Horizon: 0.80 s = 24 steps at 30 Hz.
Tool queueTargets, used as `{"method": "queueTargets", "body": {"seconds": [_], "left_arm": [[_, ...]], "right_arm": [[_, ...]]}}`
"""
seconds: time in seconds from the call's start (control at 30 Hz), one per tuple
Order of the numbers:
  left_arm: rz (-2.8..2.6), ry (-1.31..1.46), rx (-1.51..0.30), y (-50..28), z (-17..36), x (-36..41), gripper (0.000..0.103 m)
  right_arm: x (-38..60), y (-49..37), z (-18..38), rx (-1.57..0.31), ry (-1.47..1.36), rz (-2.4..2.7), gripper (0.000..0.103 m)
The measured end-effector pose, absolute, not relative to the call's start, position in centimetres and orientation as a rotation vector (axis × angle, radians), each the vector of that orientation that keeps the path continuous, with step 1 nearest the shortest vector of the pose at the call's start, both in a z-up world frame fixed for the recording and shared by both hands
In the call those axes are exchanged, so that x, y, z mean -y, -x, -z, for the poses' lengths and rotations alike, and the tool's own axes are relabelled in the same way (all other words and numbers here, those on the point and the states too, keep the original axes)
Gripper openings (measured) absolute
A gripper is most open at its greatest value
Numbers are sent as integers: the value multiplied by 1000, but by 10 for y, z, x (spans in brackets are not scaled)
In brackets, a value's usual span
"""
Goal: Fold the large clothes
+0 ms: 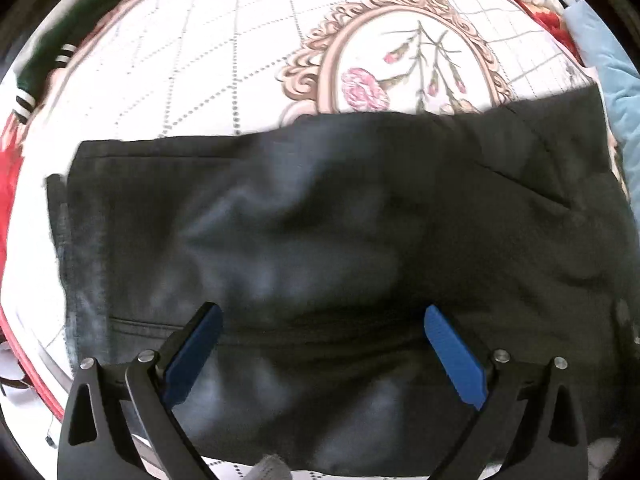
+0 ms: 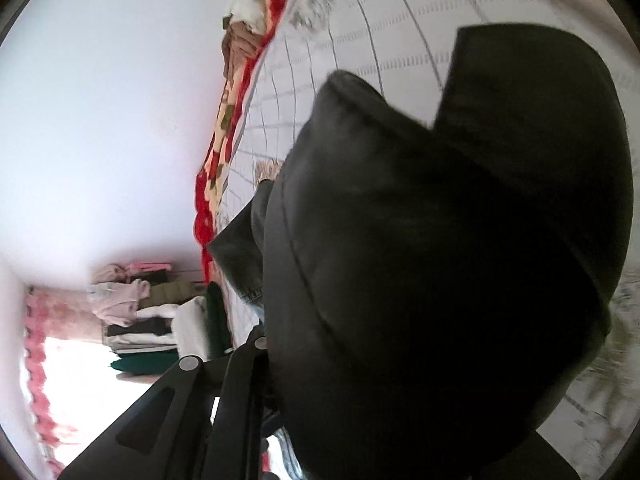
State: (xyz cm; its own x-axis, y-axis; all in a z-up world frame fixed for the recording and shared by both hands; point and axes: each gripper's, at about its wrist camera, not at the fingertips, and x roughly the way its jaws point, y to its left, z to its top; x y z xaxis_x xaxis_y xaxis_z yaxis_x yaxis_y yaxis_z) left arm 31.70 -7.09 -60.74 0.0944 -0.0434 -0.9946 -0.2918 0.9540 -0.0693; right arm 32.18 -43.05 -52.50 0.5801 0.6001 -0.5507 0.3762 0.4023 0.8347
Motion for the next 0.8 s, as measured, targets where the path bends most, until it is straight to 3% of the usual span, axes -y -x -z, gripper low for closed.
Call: {"method": "queueTargets", "body": {"seconds": [0.13,0.6,0.8], "left_arm": [[-163,371,-1497,-317,634,68,103],[-83,558,-1490,-322,643,18,103],[-175,705,-1399,-290,602,-62,103]], "right_arm": [[419,-328,506,-1014,-1130,-156,14],[257,-382,408,-1036,-757,-402,14],[168,-393,377,-1075,-540,-487,14]]}}
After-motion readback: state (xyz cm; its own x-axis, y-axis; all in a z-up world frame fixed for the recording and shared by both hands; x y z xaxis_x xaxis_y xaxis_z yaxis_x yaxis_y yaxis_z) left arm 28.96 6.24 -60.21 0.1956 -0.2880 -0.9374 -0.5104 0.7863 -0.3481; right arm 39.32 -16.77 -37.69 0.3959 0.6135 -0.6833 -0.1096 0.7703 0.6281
